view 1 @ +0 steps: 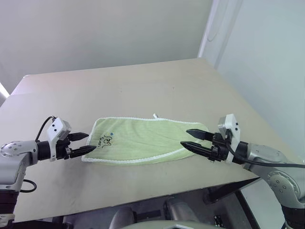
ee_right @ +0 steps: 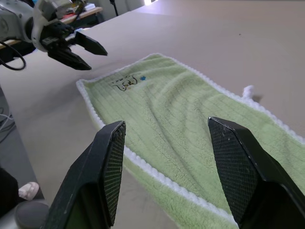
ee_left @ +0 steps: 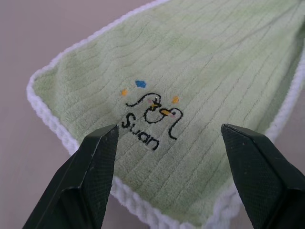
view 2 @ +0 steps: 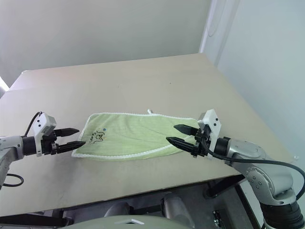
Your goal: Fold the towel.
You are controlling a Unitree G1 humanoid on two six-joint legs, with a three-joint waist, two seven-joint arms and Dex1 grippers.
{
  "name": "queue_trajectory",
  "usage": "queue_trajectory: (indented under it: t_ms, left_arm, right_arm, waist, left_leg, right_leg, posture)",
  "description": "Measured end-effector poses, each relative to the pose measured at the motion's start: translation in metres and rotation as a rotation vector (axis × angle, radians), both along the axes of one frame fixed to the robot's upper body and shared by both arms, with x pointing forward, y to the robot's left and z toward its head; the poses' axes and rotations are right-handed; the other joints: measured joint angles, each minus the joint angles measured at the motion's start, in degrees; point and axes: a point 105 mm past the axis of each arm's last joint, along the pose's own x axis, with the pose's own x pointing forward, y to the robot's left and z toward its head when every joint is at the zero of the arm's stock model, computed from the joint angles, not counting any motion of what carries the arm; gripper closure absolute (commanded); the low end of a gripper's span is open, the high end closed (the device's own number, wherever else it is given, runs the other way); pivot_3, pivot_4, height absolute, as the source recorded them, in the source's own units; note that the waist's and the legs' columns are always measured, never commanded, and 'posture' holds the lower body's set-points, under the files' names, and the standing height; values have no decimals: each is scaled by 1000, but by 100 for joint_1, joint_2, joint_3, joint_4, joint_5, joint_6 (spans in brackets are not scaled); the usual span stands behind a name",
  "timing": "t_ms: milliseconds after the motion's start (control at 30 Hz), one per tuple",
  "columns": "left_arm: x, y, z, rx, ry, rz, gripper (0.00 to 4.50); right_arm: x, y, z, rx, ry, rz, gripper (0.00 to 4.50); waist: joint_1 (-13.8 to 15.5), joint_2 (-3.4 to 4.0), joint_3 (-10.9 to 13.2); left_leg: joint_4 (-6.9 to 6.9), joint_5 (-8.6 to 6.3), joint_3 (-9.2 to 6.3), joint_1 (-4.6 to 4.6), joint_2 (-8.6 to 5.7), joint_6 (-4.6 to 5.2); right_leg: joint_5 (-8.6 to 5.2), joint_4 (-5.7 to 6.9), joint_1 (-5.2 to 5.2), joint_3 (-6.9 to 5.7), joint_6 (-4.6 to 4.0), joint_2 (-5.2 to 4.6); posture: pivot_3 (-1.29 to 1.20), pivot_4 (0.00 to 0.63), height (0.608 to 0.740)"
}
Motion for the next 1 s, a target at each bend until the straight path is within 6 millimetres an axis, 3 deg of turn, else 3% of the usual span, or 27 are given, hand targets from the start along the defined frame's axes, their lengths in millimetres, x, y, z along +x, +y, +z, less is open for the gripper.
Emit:
queue_trajectory:
  t_ms: [233,600,1000]
  left_arm:
    - [-5,-2,0,23,27,-65,870]
    - [-16,0,-40,189,110,-237,870]
    - [-10,-7,-38,190,77,-315,870]
  right_arm:
    - [4,-5,-2,-14,-15,-16,1634]
    - [11,-15,-10,-46,2,-61,1634]
    - [11,-20,-10,-48,-2,-91,1634]
  waist:
    - [3,1,0]
    - [9,1,1]
    - [-3,1,0]
  left_leg:
    - [-1,0,0,-2,0,0]
    - [-1,0,0,-2,0,0]
    - [-1,0,0,-2,1,1]
  right_leg:
    - [0,-1,0,0,0,-1]
    - [0,0,-1,0,0,0]
    - [1,2,0,0,0,0]
  posture:
    - [0,0,740]
    - [0,0,740]
    - [0,0,740]
